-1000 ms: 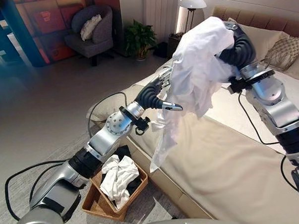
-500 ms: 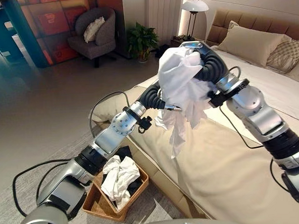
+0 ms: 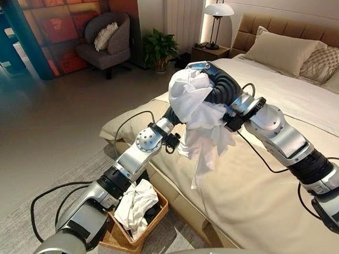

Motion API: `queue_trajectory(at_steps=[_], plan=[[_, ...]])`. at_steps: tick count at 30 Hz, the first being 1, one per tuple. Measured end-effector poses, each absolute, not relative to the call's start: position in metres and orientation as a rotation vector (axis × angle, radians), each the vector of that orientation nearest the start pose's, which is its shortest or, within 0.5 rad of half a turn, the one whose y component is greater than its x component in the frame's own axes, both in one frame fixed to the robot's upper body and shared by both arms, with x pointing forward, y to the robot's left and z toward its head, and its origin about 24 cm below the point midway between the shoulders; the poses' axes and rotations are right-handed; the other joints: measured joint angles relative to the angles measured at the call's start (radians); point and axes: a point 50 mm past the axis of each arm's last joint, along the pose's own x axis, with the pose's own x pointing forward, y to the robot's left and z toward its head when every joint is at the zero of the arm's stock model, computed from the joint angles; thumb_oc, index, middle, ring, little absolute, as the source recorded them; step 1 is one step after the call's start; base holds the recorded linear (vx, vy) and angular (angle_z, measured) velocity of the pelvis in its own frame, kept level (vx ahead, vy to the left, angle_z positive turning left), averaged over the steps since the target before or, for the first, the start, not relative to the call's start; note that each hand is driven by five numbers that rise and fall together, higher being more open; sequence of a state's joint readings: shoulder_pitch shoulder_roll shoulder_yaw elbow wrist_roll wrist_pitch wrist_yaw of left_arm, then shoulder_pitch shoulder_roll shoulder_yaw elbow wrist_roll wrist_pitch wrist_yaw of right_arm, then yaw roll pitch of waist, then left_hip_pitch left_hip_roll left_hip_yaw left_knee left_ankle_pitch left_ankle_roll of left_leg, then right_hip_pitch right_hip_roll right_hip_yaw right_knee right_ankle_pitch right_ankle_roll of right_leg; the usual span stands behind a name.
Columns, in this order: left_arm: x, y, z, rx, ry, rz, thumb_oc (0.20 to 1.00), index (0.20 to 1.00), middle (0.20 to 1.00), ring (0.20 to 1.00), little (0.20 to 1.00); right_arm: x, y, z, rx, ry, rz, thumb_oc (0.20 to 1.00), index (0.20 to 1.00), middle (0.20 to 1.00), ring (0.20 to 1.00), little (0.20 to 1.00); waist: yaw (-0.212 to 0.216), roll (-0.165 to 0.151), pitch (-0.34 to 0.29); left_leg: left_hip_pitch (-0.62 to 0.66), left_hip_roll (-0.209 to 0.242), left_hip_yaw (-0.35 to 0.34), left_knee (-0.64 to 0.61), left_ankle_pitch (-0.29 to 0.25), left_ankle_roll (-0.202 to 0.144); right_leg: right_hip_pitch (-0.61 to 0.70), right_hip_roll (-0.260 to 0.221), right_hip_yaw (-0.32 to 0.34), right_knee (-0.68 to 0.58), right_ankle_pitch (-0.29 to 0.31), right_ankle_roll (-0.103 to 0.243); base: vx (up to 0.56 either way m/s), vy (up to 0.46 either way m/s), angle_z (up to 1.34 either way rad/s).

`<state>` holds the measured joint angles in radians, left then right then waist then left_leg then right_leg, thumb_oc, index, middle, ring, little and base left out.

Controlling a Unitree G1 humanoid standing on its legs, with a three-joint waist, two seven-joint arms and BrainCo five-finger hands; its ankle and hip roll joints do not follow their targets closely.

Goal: Pick up clothes into the bucket

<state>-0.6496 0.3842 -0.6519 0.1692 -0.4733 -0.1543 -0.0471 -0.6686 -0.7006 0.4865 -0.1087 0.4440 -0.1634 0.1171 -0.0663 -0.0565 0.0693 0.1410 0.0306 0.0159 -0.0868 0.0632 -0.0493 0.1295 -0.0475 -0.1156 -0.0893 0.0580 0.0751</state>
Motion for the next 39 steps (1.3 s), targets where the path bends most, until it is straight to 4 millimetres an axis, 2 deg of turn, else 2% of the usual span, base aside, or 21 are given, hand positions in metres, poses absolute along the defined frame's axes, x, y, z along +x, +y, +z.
queue_trajectory(at_steps=[3, 4, 5, 8, 9, 10, 11, 18, 25, 29, 32, 34, 37, 38, 39], plan=[[0.311, 0.047, 0.142, 0.099, -0.310, -0.748, 1.000, 1.000, 1.000, 1.000, 1.000, 0.298, -0.107, 0.220, -0.375, -0.608, 0.706, 0.200, 0.200, 0.200, 0.200, 0.200, 0.000, 0.000, 0.000, 0.000, -0.001, 0.000, 0.000, 0.000, 0.000, 0.000, -0.001, 0.000, 0.000, 0.000, 0.000, 0.03, 0.002, 0.00], [0.310, 0.045, 0.141, 0.081, -0.296, -0.760, 0.379, 0.379, 0.379, 0.379, 0.379, 0.297, -0.105, 0.219, -0.369, -0.605, 0.712, 0.200, 0.200, 0.200, 0.200, 0.200, 0.000, 0.000, 0.000, 0.000, -0.001, 0.000, 0.000, 0.000, 0.000, 0.000, -0.001, 0.000, 0.000, -0.001, 0.000, 0.04, 0.003, 0.01], [0.309, 0.044, 0.139, 0.070, -0.286, -0.772, 0.200, 0.200, 0.200, 0.200, 0.200, 0.297, -0.105, 0.218, -0.369, -0.601, 0.715, 0.200, 0.200, 0.200, 0.200, 0.200, 0.000, 0.000, 0.000, 0.000, -0.002, -0.001, 0.000, -0.001, 0.000, 0.000, -0.002, 0.000, 0.001, -0.001, 0.000, 0.00, 0.000, 0.00], [0.308, 0.042, 0.137, 0.045, -0.266, -0.797, 0.200, 0.200, 0.200, 0.200, 0.200, 0.297, -0.103, 0.216, -0.363, -0.591, 0.725, 0.206, 0.206, 0.206, 0.206, 0.206, -0.001, 0.000, 0.000, 0.001, -0.003, -0.001, 0.000, 0.000, 0.000, 0.001, -0.003, 0.000, 0.001, -0.001, 0.000, 0.00, 0.000, 0.00], [0.308, 0.042, 0.137, 0.020, -0.255, -0.807, 0.200, 0.200, 0.200, 0.200, 0.200, 0.297, -0.103, 0.216, -0.357, -0.591, 0.723, 0.598, 0.598, 0.598, 0.598, 0.598, -0.001, 0.001, 0.000, 0.002, -0.004, -0.001, 0.000, 0.000, 0.000, 0.001, -0.004, 0.000, 0.001, -0.001, 0.000, 0.00, 0.000, 0.00], [0.308, 0.042, 0.136, 0.012, -0.252, -0.810, 0.200, 0.200, 0.200, 0.200, 0.200, 0.297, -0.103, 0.216, -0.356, -0.591, 0.722, 0.768, 0.768, 0.768, 0.768, 0.768, -0.001, 0.001, 0.000, 0.002, -0.005, -0.001, 0.000, 0.000, 0.000, 0.001, -0.005, 0.000, 0.001, -0.001, 0.000, 0.00, 0.000, 0.00], [0.307, 0.043, 0.134, -0.011, -0.239, -0.810, 0.200, 0.200, 0.200, 0.200, 0.200, 0.297, -0.103, 0.216, -0.351, -0.592, 0.719, 1.000, 1.000, 1.000, 1.000, 1.000, -0.002, 0.002, -0.001, 0.002, -0.005, -0.001, 0.000, 0.000, 0.000, 0.001, -0.005, 0.000, 0.001, -0.001, 0.000, 0.00, 0.000, 0.00], [0.303, 0.044, 0.125, -0.085, -0.183, -0.816, 0.200, 0.200, 0.200, 0.200, 0.200, 0.296, -0.098, 0.211, -0.291, -0.589, 0.707, 1.000, 1.000, 1.000, 1.000, 1.000, -0.001, 0.002, -0.001, 0.003, -0.005, 0.003, 0.000, -0.001, 0.000, -0.002, -0.005, 0.002, 0.001, -0.001, 0.000, 0.00, 0.000, 0.00], [0.297, 0.047, 0.112, -0.146, -0.124, -0.799, 0.200, 0.200, 0.200, 0.200, 0.200, 0.296, -0.108, 0.200, -0.217, -0.561, 0.638, 1.000, 1.000, 1.000, 1.000, 1.000, 0.000, 0.001, -0.002, 0.000, -0.004, 0.003, 0.000, -0.001, 0.000, -0.002, -0.006, 0.000, 0.001, -0.002, 0.000, 0.00, 0.000, 0.00], [0.295, 0.055, 0.107, -0.182, -0.112, -0.756, 0.200, 0.200, 0.200, 0.200, 0.200, 0.294, -0.125, 0.190, -0.182, -0.536, 0.559, 1.000, 1.000, 1.000, 1.000, 1.000, 0.000, 0.001, -0.002, -0.003, -0.003, 0.002, 0.000, -0.001, 0.000, -0.003, -0.005, -0.001, 0.001, -0.003, -0.001, 0.00, 0.000, 0.00], [0.296, 0.079, 0.099, -0.186, -0.099, -0.668, 0.200, 0.200, 0.200, 0.200, 0.200, 0.291, -0.145, 0.175, -0.119, -0.504, 0.455, 1.000, 1.000, 1.000, 1.000, 1.000, 0.001, 0.002, -0.002, -0.011, -0.003, -0.002, -0.001, -0.001, 0.000, -0.007, -0.005, -0.004, 0.001, -0.004, -0.001, 0.00, 0.000, 0.00], [0.295, 0.111, 0.091, -0.173, -0.085, -0.554, 0.200, 0.200, 0.200, 0.200, 0.200, 0.285, -0.166, 0.154, -0.091, -0.433, 0.357, 1.000, 1.000, 1.000, 1.000, 1.000, -0.001, 0.005, -0.001, -0.015, -0.002, -0.003, -0.001, -0.004, 0.004, -0.012, -0.004, -0.004, 0.000, -0.005, -0.001, 0.00, 0.000, 0.00], [0.292, 0.146, 0.084, -0.135, -0.076, -0.432, 0.200, 0.200, 0.200, 0.200, 0.200, 0.276, -0.183, 0.125, -0.051, -0.335, 0.275, 1.000, 1.000, 1.000, 1.000, 1.000, 0.000, 0.006, 0.000, -0.014, -0.001, -0.004, -0.001, -0.003, 0.002, -0.012, -0.003, -0.005, 0.000, -0.008, -0.003, 0.00, 0.000, 0.00], [0.288, 0.166, 0.079, -0.100, -0.068, -0.357, 0.200, 0.200, 0.200, 0.200, 0.200, 0.268, -0.195, 0.106, -0.049, -0.255, 0.225, 1.000, 1.000, 1.000, 1.000, 1.000, 0.000, 0.007, 0.001, -0.014, 0.000, -0.004, -0.001, -0.011, 0.003, -0.013, -0.002, -0.006, 0.000, -0.011, -0.004, 0.00, 0.000, 0.00], [0.287, 0.174, 0.079, -0.087, -0.063, -0.332, 0.200, 0.200, 0.200, 0.200, 0.200, 0.266, -0.198, 0.101, -0.055, -0.227, 0.218, 1.000, 1.000, 1.000, 1.000, 1.000, 0.000, 0.008, 0.001, -0.015, -0.001, -0.004, -0.001, -0.013, 0.007, -0.013, -0.003, -0.006, 0.000, -0.011, -0.004, 0.00, 0.000, 0.00]])
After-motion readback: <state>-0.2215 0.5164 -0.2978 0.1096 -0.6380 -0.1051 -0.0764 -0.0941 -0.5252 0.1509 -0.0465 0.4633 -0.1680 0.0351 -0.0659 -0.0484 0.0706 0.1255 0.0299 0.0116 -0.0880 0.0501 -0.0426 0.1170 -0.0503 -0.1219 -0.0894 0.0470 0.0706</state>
